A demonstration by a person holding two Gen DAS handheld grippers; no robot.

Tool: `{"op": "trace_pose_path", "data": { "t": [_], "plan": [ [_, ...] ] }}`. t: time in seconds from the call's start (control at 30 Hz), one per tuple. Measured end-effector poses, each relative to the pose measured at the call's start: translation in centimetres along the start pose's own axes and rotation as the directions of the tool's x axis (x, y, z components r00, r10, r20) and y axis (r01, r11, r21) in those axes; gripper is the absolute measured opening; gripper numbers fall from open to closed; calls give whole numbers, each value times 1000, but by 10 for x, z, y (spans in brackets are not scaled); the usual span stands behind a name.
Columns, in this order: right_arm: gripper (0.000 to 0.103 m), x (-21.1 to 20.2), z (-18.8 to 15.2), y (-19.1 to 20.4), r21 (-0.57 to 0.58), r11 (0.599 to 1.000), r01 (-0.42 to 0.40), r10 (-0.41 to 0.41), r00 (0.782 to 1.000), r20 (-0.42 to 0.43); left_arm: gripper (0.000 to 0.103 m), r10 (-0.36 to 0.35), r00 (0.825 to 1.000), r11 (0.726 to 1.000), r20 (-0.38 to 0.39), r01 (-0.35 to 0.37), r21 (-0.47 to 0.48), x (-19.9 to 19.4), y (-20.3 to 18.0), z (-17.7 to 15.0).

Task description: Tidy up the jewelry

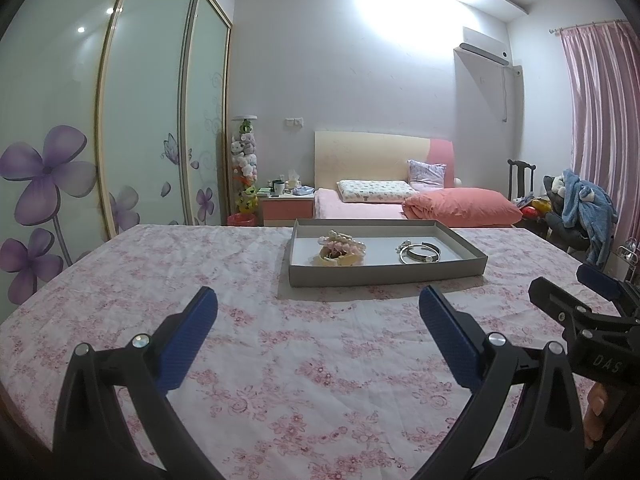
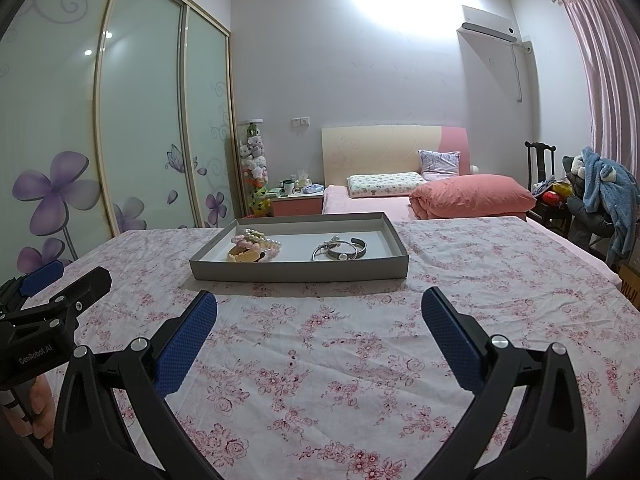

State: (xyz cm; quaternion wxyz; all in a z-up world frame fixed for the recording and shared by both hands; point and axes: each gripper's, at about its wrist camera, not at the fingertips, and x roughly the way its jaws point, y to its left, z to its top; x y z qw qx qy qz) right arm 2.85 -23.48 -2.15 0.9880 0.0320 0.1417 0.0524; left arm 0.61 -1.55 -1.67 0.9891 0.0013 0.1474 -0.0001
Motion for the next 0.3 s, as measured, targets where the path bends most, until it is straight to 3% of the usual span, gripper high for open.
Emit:
{"op": "trace_pose_path", "data": {
  "t": [0.3],
  "plan": [
    [101, 0, 0, 0, 0, 1000, 0, 0, 1000, 0, 99, -6, 1000, 1000, -4, 6, -2, -1, 1, 2]
  ]
}}
